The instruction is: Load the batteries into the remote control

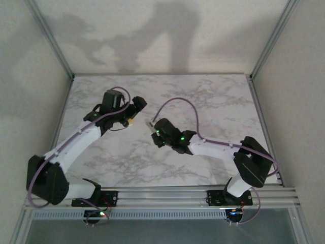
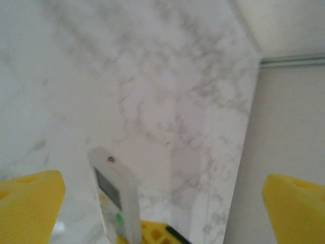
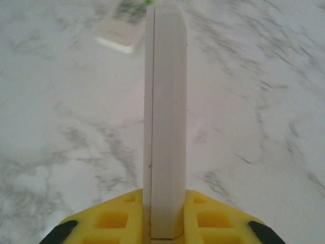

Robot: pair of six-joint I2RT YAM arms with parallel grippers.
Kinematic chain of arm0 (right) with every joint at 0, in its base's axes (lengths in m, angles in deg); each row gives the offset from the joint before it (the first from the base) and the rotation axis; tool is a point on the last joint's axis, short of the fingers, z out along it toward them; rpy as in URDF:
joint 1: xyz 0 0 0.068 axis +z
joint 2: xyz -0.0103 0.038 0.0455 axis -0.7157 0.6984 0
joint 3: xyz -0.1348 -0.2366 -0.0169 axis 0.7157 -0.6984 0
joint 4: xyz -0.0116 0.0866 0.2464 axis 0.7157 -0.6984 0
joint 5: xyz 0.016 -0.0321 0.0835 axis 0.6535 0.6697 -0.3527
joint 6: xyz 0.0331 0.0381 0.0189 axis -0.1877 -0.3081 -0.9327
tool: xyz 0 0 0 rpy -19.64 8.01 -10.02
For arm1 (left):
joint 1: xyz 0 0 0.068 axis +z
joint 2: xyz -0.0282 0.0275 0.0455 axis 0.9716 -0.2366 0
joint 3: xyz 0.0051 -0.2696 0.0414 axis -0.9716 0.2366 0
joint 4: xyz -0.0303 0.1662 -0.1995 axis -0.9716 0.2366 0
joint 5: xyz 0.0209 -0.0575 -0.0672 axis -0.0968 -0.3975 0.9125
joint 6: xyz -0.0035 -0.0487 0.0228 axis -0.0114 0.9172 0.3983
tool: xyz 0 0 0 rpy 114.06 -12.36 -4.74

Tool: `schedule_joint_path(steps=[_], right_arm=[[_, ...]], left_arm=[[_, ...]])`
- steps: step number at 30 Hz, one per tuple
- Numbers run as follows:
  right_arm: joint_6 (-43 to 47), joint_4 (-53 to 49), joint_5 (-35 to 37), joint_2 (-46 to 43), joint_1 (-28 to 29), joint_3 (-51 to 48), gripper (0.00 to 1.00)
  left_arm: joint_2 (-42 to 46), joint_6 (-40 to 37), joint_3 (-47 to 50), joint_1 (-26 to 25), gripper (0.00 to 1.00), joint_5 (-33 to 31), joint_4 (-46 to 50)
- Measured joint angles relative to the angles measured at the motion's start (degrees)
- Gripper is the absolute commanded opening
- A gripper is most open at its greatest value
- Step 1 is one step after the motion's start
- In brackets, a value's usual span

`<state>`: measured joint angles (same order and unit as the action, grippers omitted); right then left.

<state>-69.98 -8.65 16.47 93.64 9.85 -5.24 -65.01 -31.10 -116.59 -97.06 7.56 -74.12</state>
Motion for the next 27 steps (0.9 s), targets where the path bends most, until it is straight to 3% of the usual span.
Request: schedule_joint_path(steps=[3, 7, 12, 15, 21, 27], right_arm=[[-7.82, 3.78, -3.61, 1.14, -4.87, -1.44, 0.08], [-16.09, 6.4, -7.06, 8.96, -7.02, 2.95, 0.08], [-23.58, 7.34, -8.63, 22.25, -8.02, 12.98, 0.09], [-26.93, 9.88, -9.6, 25.68, -9.4, 15.43, 0.12], [-31.69, 14.43, -11.61, 27.58, -11.17, 15.17, 0.31], [-32.7, 15.39, -11.52, 25.24, -12.04, 10.01, 0.57]], left_arm=[[5.53, -7.54, 0.22, 0.0, 0.99, -1.33, -2.54], [10.69, -15.32, 2.45, 0.0, 0.99, -1.55, -6.03], [14.93, -20.11, 7.82, 0.0, 1.0, -3.54, -8.24], [17.59, -21.57, 10.38, 0.0, 1.0, -5.2, -8.83], [22.36, -23.87, 14.05, 0.0, 0.99, -9.49, -12.02], [26.88, -26.49, 21.57, 0.0, 1.0, -15.78, -16.65]])
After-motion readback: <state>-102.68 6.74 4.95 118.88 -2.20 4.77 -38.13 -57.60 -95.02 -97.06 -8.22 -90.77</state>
